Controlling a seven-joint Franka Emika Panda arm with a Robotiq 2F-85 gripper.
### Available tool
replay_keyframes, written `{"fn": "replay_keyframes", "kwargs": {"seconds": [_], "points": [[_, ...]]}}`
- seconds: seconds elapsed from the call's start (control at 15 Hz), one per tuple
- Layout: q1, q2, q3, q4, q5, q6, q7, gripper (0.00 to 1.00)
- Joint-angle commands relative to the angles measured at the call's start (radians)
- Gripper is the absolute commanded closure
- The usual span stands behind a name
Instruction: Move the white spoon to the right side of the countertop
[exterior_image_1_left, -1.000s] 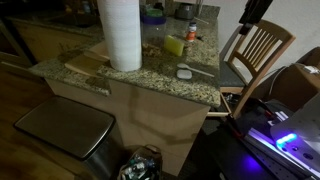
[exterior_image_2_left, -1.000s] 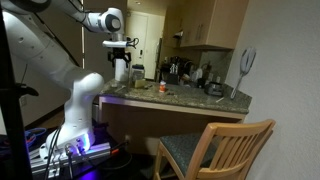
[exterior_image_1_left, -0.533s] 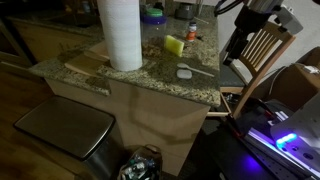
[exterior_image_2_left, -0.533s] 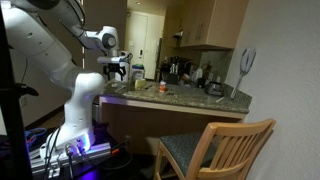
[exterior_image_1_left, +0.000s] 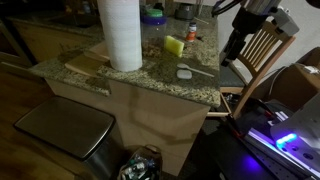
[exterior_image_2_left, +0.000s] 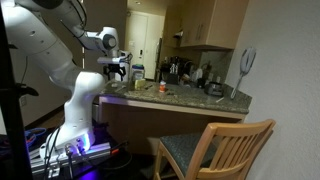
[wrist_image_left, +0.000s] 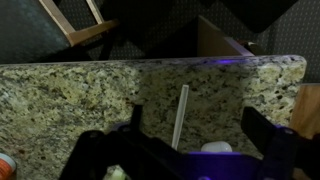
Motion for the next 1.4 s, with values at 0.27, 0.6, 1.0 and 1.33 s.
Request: {"fn": "replay_keyframes", "kwargs": {"seconds": [0.27,0.6,1.0,1.33], "points": [[-0.021,0.271,0.037,0.018,-0.017,0.294,0.093,0.0],[-0.009,0.286,0.033,0.018,-0.012,0.285,0.099,0.0],[-0.029,0.357,0.046,0.017,-0.022,0.375,0.138,0.0],[-0.015,0.359,0.041,0.017,-0.007,0.364,0.155,0.0]]}}
